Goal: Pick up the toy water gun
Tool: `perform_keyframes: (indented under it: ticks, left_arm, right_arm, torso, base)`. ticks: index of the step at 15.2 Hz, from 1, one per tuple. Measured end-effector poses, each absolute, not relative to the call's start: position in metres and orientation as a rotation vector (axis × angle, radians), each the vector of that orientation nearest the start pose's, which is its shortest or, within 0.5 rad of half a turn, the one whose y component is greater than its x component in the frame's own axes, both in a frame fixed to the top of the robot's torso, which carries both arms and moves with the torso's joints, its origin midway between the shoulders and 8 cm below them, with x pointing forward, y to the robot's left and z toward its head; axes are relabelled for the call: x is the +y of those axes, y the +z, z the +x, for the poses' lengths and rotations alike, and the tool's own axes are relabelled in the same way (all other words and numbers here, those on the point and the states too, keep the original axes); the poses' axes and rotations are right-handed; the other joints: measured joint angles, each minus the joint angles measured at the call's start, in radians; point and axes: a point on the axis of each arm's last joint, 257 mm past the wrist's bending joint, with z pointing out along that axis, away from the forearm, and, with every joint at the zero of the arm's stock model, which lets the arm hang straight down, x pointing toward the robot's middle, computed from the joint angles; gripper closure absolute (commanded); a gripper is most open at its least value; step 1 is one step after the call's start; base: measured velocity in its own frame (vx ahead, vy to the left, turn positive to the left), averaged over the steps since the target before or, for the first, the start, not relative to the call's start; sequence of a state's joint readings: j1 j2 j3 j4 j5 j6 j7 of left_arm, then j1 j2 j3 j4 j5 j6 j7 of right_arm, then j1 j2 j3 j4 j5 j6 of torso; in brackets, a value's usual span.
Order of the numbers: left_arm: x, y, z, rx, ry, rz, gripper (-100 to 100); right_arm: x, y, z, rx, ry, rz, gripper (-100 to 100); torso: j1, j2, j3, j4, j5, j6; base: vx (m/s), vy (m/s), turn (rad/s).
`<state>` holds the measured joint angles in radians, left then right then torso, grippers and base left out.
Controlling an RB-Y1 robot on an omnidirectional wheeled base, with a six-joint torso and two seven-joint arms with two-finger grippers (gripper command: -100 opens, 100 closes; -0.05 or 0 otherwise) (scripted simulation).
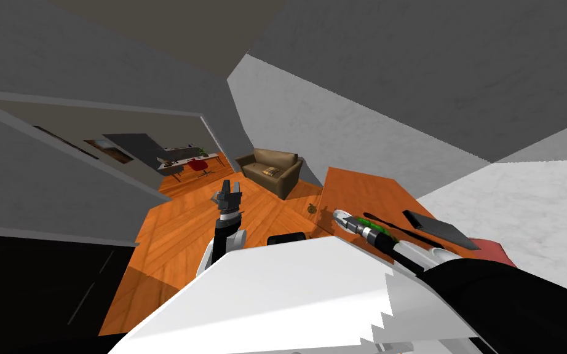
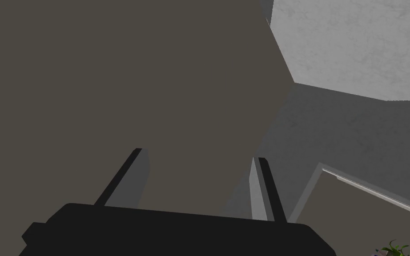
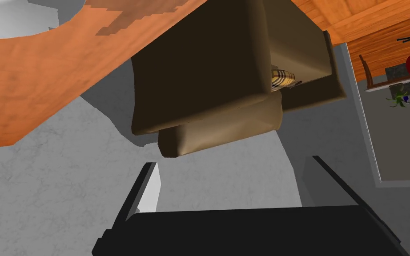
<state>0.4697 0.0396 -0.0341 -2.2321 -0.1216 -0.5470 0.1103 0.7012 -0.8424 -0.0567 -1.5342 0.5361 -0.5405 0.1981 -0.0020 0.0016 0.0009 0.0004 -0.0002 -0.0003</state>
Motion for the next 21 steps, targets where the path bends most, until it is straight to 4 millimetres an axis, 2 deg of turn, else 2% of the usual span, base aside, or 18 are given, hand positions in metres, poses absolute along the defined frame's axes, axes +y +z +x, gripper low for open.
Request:
perform_keyframes:
  ticks: [2,5,10,12,16,21]
  left_arm:
    - [0.245,0.019,0.351,0.679,-1.384,-0.577,0]
    - [0.245,0.019,0.351,0.679,-1.384,-0.577,0]
    - [0.245,0.019,0.351,0.679,-1.383,-0.577,0]
    - [0.245,0.019,0.351,0.679,-1.383,-0.577,0]
    - [0.245,0.019,0.351,0.679,-1.383,-0.577,0]
    - [0.245,0.019,0.351,0.679,-1.383,-0.577,0]
  right_arm:
    - [-0.460,-0.366,0.252,2.124,0.257,-0.093,-100]
    - [-0.489,-0.388,0.214,2.242,0.181,-0.154,-100]
    - [-0.535,-0.410,0.153,2.424,0.067,-0.253,-100]
    - [-0.558,-0.413,0.123,2.501,0.023,-0.300,-100]
    - [-0.590,-0.420,0.078,2.630,-0.046,-0.385,-100]
    - [-0.618,-0.421,0.019,2.773,-0.107,-0.468,-100]
  torso:
    - [0.000,0.000,0.000,0.000,0.000,0.000]
    - [-0.003,-0.001,0.000,0.000,-0.001,-0.001]
    - [-0.004,-0.001,-0.001,0.000,-0.001,0.000]
    - [-0.005,-0.001,0.000,0.000,-0.001,0.000]
    - [-0.003,0.000,0.000,0.000,-0.001,0.000]
    - [-0.003,0.002,0.001,0.000,-0.001,0.001]
  base:
    - [0.009,-0.025,0.307]
    - [0.012,-0.053,0.324]
    - [0.014,-0.069,0.323]
    - [-0.009,-0.070,0.242]
    - [-0.019,-0.057,0.216]
    - [-0.036,-0.051,0.167]
